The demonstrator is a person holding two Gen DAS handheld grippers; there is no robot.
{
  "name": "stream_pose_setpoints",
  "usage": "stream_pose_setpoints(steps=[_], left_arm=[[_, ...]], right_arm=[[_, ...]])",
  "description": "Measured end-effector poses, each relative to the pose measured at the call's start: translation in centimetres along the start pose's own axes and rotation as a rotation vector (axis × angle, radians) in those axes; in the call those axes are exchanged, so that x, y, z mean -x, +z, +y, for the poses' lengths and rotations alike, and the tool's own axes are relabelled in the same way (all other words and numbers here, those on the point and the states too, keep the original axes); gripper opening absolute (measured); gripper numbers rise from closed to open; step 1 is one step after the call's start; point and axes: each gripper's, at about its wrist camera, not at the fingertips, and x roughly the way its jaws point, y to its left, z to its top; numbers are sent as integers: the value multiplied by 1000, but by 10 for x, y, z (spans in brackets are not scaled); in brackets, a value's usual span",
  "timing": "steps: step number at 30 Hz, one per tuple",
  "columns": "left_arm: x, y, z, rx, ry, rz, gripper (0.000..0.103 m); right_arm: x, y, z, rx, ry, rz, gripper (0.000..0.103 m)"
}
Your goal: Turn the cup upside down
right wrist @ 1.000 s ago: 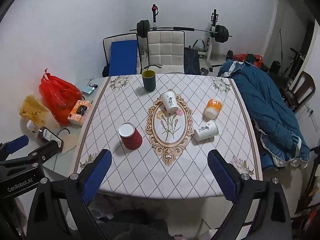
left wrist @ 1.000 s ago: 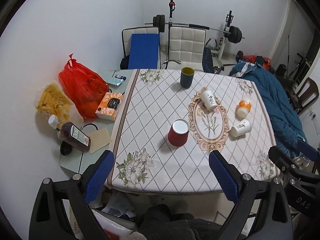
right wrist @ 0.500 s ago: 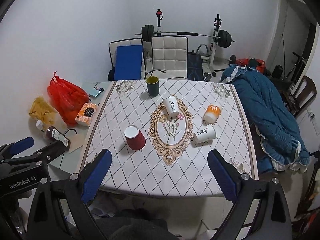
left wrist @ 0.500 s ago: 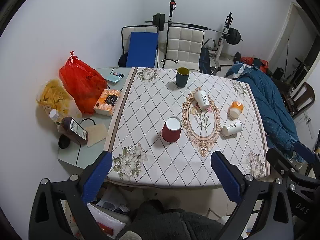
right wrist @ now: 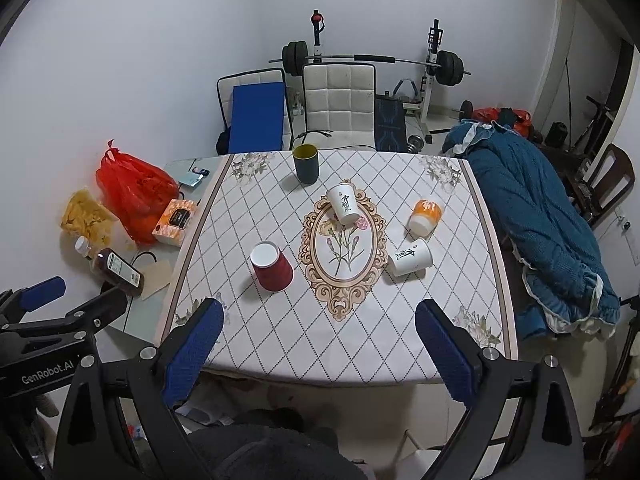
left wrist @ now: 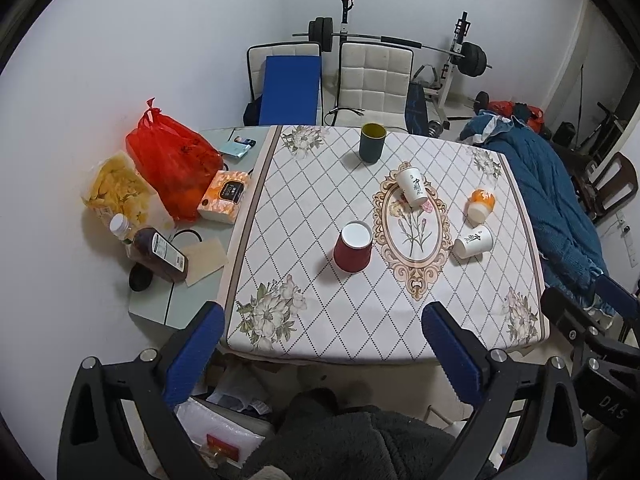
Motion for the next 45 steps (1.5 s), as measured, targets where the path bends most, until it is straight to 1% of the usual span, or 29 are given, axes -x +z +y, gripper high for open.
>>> stream_pose_setpoints(steps=[29,45], left_arm=[[3,-3,8,3,21,-1,101],[3,-2,13,-1,19,2,101]], right_arm=[[-8,-3,-6,8,20,26,99],[-13,-4,-9,19,38,35,99]])
